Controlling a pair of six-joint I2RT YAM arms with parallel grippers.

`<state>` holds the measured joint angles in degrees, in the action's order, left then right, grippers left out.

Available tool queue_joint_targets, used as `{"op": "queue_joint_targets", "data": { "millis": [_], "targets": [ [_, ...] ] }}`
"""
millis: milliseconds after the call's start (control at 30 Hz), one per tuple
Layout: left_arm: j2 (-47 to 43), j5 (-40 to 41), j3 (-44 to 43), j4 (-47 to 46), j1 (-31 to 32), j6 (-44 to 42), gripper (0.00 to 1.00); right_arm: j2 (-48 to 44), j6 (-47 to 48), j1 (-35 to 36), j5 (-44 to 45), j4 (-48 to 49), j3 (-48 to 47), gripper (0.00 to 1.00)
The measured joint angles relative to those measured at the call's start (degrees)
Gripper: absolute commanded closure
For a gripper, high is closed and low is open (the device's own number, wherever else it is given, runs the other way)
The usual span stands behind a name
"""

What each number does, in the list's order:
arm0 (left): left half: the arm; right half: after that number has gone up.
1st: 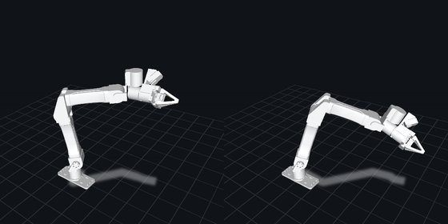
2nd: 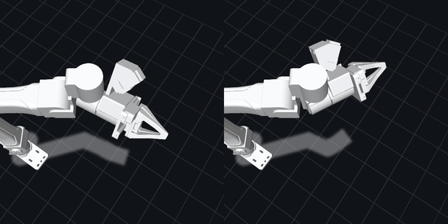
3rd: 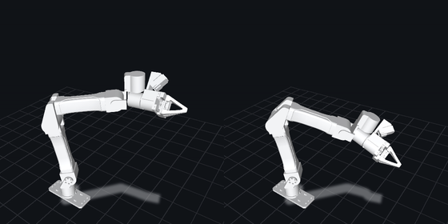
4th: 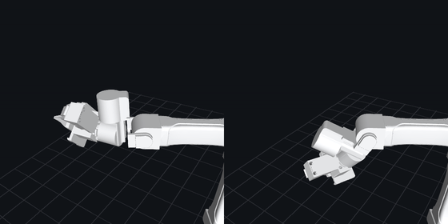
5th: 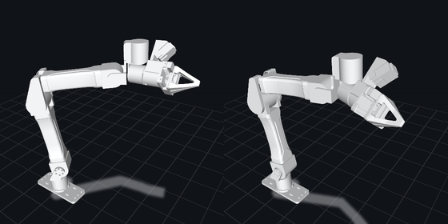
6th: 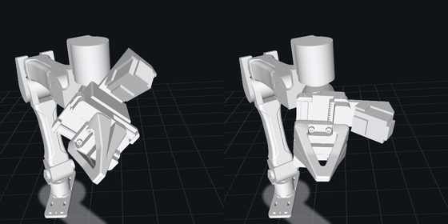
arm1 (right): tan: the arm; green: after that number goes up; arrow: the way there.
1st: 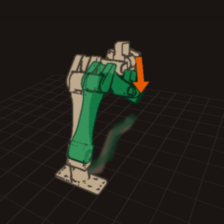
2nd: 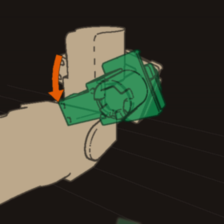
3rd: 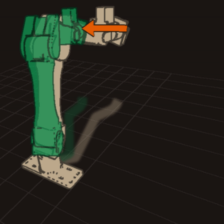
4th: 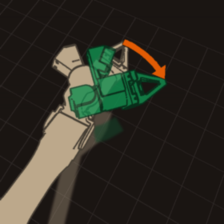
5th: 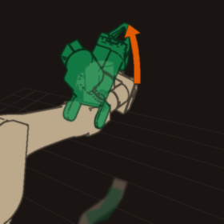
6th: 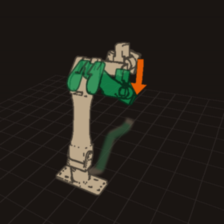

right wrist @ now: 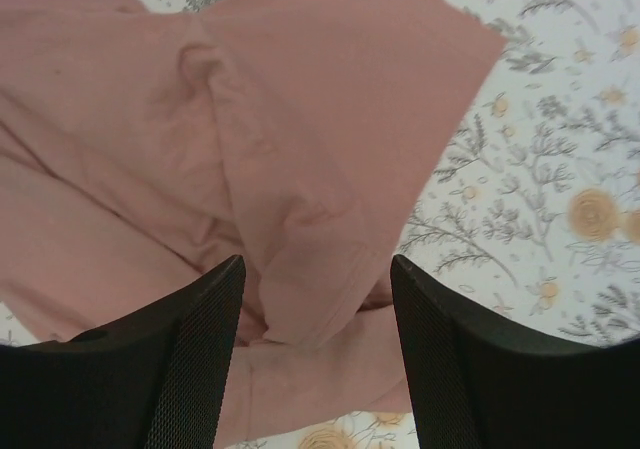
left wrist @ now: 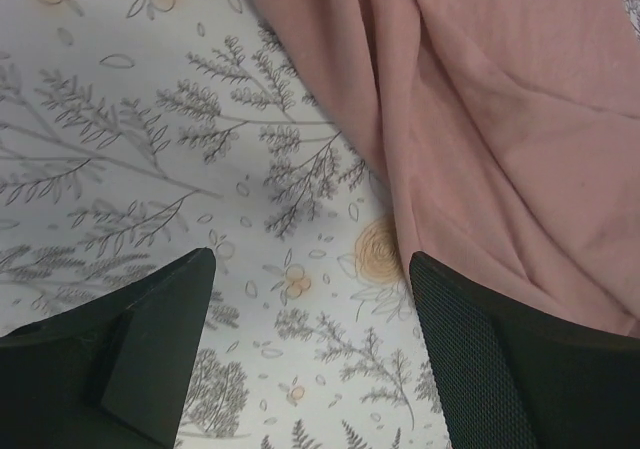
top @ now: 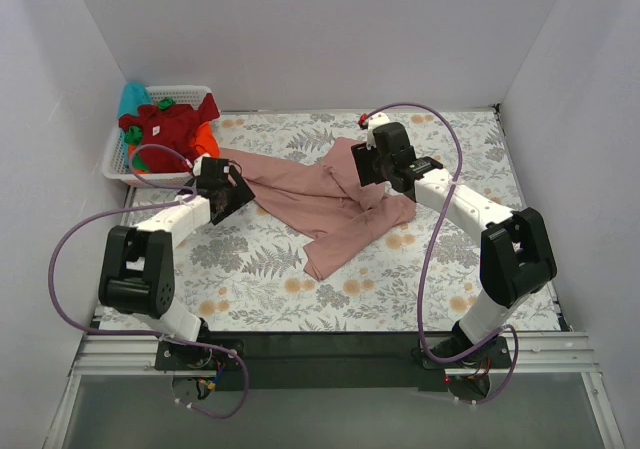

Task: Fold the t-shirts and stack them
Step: Flatten the tshirt out

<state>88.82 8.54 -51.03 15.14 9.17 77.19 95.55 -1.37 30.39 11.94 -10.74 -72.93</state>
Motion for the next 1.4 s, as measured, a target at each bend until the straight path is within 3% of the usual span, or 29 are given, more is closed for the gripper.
{"op": "queue_joint_targets", "data": {
  "millis": [167,267,533,700,767,867,900,967,1133,1400],
  "targets": [
    [10.14,-0.63,-5.38,-1.51,-0.07,1.84,0.28,0.31,-3.72,-0.37,-4.76,-0.81,2.6,0.33],
    [12.44,-0.61,-8.31,-2.45,-0.07,2.6,0.36,0.66,-4.55,-0.37,-5.66,-1.2,2.62,0.33],
    [15.89,-2.6,-10.56,-3.34,-0.07,4.66,0.69,4.79,-5.68,-2.8,-6.32,-0.17,3.34,0.34],
    [15.8,-4.09,-9.03,-3.85,-0.07,6.4,1.0,8.15,-6.47,-5.79,-8.17,0.24,3.5,0.34],
    [15.15,-4.63,-7.8,-4.37,-0.07,6.71,1.0,9.25,-7.02,-6.51,-9.97,0.52,3.5,0.35],
    [13.51,-5.22,-5.68,-4.76,-0.11,7.26,1.0,10.73,-7.72,-6.97,-12.66,0.9,3.48,0.62],
    [12.79,-5.42,-4.81,-4.9,-0.11,7.43,1.0,11.19,-8.04,-7.26,-13.62,1.03,3.48,0.82],
    [10.73,-5.79,-2.43,-5.09,-0.11,7.91,1.0,11.78,-8.52,-7.69,-15.08,1.14,3.41,0.96],
    [0.61,-6.25,5.77,-3.08,-0.11,9.64,1.0,11.87,-9.14,-11.06,-14.91,1.31,2.36,0.99],
    [-15.58,-10.45,19.45,-1.09,-0.11,14.29,1.0,11.93,-8.57,-21.42,-4.46,0.94,-8.15,0.99]
  ]
}}
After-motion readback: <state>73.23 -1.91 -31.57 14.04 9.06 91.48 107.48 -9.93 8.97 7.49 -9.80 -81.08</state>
